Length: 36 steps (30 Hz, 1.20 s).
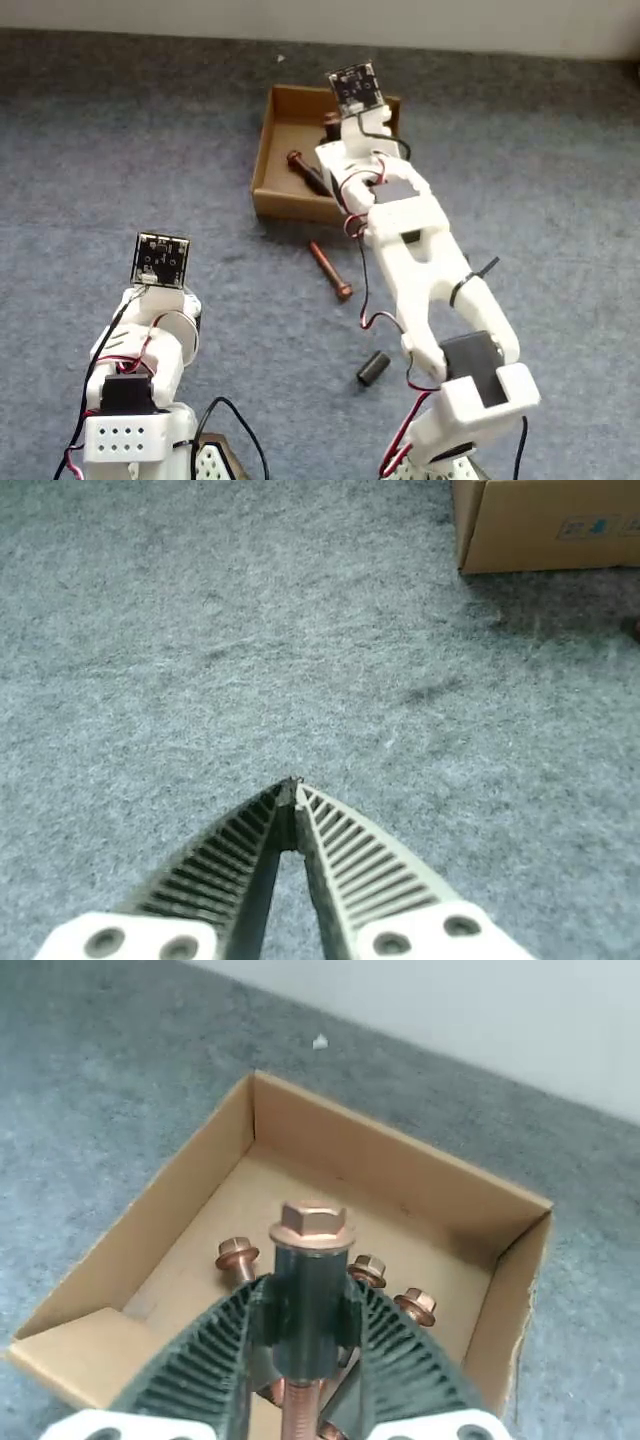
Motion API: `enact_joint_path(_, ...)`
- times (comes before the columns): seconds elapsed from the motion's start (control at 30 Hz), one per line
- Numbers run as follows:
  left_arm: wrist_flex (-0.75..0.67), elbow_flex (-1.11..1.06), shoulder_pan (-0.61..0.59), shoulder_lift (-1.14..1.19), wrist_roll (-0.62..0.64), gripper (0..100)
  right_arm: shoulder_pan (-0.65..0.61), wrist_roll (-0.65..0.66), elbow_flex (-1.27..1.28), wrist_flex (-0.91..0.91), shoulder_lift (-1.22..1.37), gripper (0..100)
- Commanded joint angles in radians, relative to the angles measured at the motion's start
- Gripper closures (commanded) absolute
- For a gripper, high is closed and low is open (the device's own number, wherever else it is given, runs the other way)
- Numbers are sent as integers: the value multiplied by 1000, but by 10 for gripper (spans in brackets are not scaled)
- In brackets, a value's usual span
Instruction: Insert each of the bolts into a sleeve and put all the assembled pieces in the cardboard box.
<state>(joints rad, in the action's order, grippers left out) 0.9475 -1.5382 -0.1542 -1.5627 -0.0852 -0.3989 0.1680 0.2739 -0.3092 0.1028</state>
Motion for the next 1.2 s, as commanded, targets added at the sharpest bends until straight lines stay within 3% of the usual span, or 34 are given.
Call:
enact_joint_path(0.0, -18, 4, -12, -8, -8, 989, 10, -12, -74, 33, -19, 925)
enact_joint_path(0.2, -18, 4, -12, -8, -8, 989, 7, -12, -124, -128, -24, 866)
enact_joint_path(0.6, -18, 4, -12, -8, -8, 989, 8, -8, -467, -823, -24, 867)
enact_joint_path(1.17, -20, 4, -12, -8, -8, 989, 7, -12, -490, -1402, -24, 868)
